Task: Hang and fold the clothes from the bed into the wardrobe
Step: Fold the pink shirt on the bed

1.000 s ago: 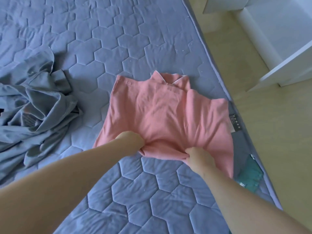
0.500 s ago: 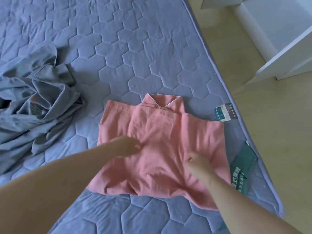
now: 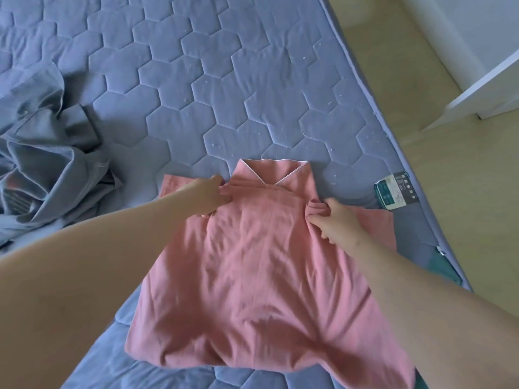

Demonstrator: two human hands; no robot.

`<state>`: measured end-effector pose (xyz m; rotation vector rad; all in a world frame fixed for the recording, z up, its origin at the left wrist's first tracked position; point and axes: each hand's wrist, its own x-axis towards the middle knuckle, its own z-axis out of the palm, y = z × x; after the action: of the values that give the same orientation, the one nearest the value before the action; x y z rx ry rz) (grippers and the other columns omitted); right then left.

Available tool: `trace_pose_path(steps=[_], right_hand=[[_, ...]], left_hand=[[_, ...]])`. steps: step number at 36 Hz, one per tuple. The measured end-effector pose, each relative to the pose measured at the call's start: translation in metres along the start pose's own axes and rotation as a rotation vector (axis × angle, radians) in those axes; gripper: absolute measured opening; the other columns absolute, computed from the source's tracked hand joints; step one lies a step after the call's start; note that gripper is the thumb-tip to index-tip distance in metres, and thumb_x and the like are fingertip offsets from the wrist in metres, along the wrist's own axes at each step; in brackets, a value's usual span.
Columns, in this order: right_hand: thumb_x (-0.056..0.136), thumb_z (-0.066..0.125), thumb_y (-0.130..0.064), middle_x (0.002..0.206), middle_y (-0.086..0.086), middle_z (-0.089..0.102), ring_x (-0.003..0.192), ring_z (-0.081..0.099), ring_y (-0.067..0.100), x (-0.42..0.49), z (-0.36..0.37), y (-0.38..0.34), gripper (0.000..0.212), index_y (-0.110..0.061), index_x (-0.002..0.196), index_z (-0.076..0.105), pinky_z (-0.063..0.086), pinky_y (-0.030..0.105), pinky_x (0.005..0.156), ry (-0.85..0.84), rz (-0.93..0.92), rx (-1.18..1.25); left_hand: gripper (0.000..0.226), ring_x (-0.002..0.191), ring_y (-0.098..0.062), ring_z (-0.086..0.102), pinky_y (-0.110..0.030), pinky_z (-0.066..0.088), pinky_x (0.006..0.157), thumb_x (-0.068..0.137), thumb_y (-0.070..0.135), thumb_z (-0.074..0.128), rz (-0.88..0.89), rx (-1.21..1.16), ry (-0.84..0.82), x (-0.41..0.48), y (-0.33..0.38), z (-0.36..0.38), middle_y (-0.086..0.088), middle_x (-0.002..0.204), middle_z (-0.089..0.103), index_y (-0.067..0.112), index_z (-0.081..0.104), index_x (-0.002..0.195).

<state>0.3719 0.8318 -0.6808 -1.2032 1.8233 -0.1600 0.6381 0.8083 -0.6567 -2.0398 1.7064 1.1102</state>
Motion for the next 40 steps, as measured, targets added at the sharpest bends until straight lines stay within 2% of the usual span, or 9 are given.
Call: trace_pose_path(steps=[3,5,9,14,18,23,27,34,40], right_hand=[[0.085,0.058,-0.016,0.088,0.015,0.066,0.088,0.059,0.034,-0.002,-0.004,0.009,0.012,-0.006,0.092,0.059,0.041,0.034,0.070,0.231,-0.087,-0.119],[0.088,0.058,-0.013,0.089,0.021,0.067,0.090,0.059,0.038,-0.010,-0.008,0.011,0.011,-0.003,0.091,0.061,0.041,0.038,0.073,0.282,-0.152,-0.155],[0.091,0.054,-0.008,0.080,0.024,0.066,0.081,0.060,0.040,-0.018,-0.021,0.007,0.012,0.001,0.089,0.061,0.021,0.030,0.060,0.468,-0.280,-0.243],[0.095,0.048,-0.016,0.086,0.020,0.066,0.084,0.059,0.038,-0.007,-0.041,-0.018,0.016,-0.003,0.097,0.058,0.016,0.028,0.061,0.677,-0.288,-0.161],[0.093,0.046,-0.005,0.107,0.022,0.063,0.100,0.058,0.035,0.002,-0.046,-0.033,0.031,-0.002,0.123,0.049,0.032,0.027,0.074,0.514,-0.278,-0.016],[0.086,0.055,-0.008,0.130,0.014,0.053,0.119,0.050,0.029,-0.031,-0.019,-0.024,0.055,-0.009,0.139,0.038,0.033,0.033,0.100,0.383,-0.126,-0.057],[0.087,0.053,-0.008,0.100,0.011,0.050,0.093,0.049,0.024,-0.075,0.018,0.001,0.015,-0.013,0.101,0.049,0.042,0.040,0.091,0.275,-0.043,0.001],[0.091,0.052,-0.018,0.104,0.011,0.062,0.100,0.056,0.029,-0.106,0.045,0.034,0.013,-0.009,0.098,0.056,0.025,0.028,0.065,0.261,0.225,0.018],[0.094,0.048,-0.023,0.111,0.020,0.063,0.106,0.056,0.036,-0.142,0.063,0.046,0.027,-0.001,0.106,0.059,0.027,0.028,0.069,0.249,0.556,0.280]], left_hand=[[0.022,0.075,-0.023,0.053,-0.030,0.043,0.065,0.090,0.040,0.052,0.012,0.127,0.117,0.003,-0.005,-0.004,-0.007,0.090,0.063,0.021,0.047,0.099],[0.020,0.076,-0.023,0.048,-0.029,0.034,0.063,0.090,0.040,0.052,0.020,0.192,0.177,0.000,-0.007,-0.006,-0.002,0.084,0.057,0.021,0.048,0.092],[0.015,0.072,-0.026,0.051,-0.029,0.033,0.059,0.092,0.029,0.047,0.028,0.116,0.249,-0.006,-0.010,-0.017,0.001,0.068,0.049,0.015,0.052,0.090],[0.015,0.078,-0.031,0.051,-0.032,0.037,0.064,0.093,0.023,0.046,0.053,-0.038,0.507,-0.010,-0.007,-0.042,-0.010,0.083,0.059,0.010,0.053,0.095],[0.018,0.080,-0.033,0.054,-0.035,0.045,0.067,0.092,0.019,0.042,-0.031,-0.137,0.523,-0.007,-0.001,-0.048,-0.011,0.095,0.062,0.015,0.051,0.107],[0.057,0.125,-0.033,0.038,-0.040,0.039,0.088,0.091,0.022,0.048,-0.043,0.067,0.340,-0.017,0.010,-0.020,-0.009,0.138,0.042,0.027,0.025,0.143],[0.059,0.133,-0.029,0.031,-0.043,0.034,0.101,0.092,0.032,0.053,0.166,0.166,0.311,-0.022,0.022,0.000,-0.003,0.147,0.031,0.023,0.028,0.144],[0.067,0.140,-0.019,0.019,-0.042,0.027,0.108,0.087,0.043,0.058,0.376,0.247,0.267,-0.009,0.049,0.013,0.002,0.151,0.023,0.022,0.030,0.144],[0.080,0.142,-0.019,0.014,-0.043,0.020,0.111,0.078,0.050,0.065,0.412,0.353,0.277,0.001,0.053,0.026,-0.001,0.150,0.021,0.024,0.029,0.144]])
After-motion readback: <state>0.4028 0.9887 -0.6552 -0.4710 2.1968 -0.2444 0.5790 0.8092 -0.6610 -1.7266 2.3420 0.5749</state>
